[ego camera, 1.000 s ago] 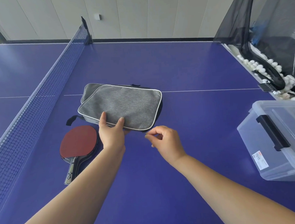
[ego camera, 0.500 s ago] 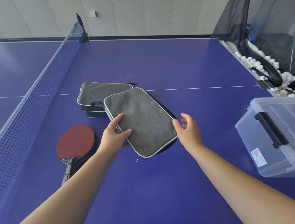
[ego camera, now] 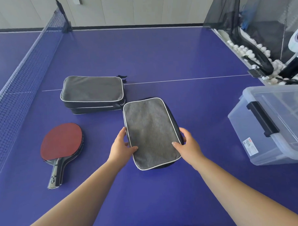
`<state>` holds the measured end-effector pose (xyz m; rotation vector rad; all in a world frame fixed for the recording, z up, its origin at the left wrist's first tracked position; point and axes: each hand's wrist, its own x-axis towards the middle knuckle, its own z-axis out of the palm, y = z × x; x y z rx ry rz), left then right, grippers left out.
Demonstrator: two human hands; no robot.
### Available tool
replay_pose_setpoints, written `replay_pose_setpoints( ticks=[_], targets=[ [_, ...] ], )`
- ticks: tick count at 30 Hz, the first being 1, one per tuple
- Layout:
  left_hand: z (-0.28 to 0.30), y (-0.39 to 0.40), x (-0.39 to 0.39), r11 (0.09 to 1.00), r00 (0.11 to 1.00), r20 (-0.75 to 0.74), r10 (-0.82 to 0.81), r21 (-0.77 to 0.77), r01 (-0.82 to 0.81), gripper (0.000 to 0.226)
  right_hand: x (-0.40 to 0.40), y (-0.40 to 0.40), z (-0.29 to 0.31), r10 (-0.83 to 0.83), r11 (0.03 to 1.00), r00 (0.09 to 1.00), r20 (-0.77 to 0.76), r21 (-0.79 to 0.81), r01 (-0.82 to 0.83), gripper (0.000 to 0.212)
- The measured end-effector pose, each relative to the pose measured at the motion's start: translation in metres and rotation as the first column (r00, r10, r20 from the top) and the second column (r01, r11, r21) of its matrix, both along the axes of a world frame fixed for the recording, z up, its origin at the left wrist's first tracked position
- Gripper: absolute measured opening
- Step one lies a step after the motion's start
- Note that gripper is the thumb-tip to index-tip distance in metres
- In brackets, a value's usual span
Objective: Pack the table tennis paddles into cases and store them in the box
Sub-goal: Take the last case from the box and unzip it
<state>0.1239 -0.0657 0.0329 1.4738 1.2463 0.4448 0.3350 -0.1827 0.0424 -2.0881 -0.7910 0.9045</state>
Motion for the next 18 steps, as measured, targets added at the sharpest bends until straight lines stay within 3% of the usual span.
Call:
replay_pose_setpoints(
  ticks=[7, 11, 14, 18],
  targets=[
    [-0.036, -0.012, 0.005, 0.986, 0.980, -0.142, -0.141, -0.111, 0.126, 0.081, 0.007, -0.020, -0.032, 0.034, 0.979, 0.999, -0.036, -0.198, -0.041, 0.061],
    [-0.041, -0.013, 0.003, 0.975, 0.971, -0.156, -0.179, -0.158, 0.155, 0.083, 0.008, -0.021, -0.034, -0.013, 0.975, 1.000, 0.024, -0.220, 0.018, 0.050],
    [-0.038, -0.010, 0.002, 0.969, 0.968, -0.163, -0.189, -0.191, 0.157, 0.079, 0.007, -0.016, -0.025, -0.084, 0.991, 0.992, 0.096, -0.099, 0.093, 0.030],
    [-0.014, -0.012, 0.008, 0.976, 0.969, -0.188, -0.160, -0.179, 0.126, 0.071, -0.003, -0.002, 0.000, -0.147, 0.983, 0.988, 0.048, 0.121, 0.140, 0.002]
  ],
)
